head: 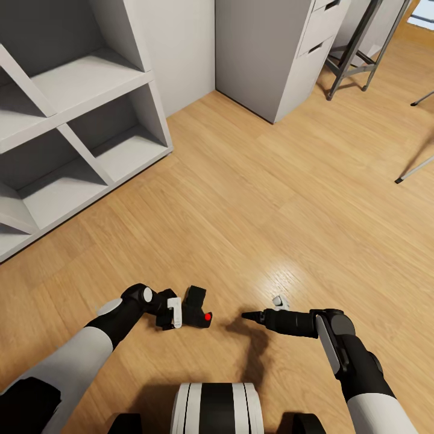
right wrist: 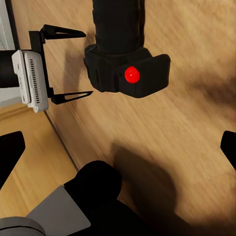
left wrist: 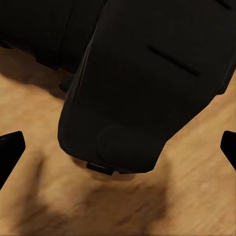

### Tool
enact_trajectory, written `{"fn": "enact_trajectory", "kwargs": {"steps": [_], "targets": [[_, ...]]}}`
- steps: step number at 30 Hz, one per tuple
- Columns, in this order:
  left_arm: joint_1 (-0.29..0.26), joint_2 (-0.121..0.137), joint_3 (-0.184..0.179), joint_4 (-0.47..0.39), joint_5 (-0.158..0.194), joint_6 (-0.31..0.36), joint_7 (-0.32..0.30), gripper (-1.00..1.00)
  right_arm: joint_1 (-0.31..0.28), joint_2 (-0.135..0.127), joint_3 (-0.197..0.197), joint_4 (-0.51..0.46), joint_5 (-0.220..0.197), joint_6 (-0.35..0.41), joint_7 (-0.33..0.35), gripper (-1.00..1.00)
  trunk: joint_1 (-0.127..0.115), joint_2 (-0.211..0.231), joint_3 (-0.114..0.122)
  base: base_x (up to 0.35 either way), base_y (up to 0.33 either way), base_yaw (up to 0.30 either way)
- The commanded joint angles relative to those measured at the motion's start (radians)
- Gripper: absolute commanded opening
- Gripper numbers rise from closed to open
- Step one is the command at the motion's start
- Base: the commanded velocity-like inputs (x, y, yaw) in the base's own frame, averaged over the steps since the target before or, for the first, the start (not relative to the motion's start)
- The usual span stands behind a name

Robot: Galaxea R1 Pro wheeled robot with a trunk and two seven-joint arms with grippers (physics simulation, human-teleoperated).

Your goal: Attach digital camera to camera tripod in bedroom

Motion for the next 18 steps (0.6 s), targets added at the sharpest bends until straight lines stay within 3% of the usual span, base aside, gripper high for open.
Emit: {"fn": "enact_trajectory", "kwargs": {"steps": [1,18], "targets": [[0.000,0.001,-0.004,-0.002,0.001,0.008,-0.003,1.00,0.000,0.000,-0.001,0.000,-0.008,0.008,-0.003,1.00,0.000,0.000,-0.001,0.000,0.000,0.000],[0.000,-0.004,-0.006,0.005,-0.002,0.011,0.028,1.00,0.000,0.000,-0.001,0.000,-0.007,0.008,-0.003,1.00,0.000,0.000,-0.001,0.000,0.000,0.000]]}}
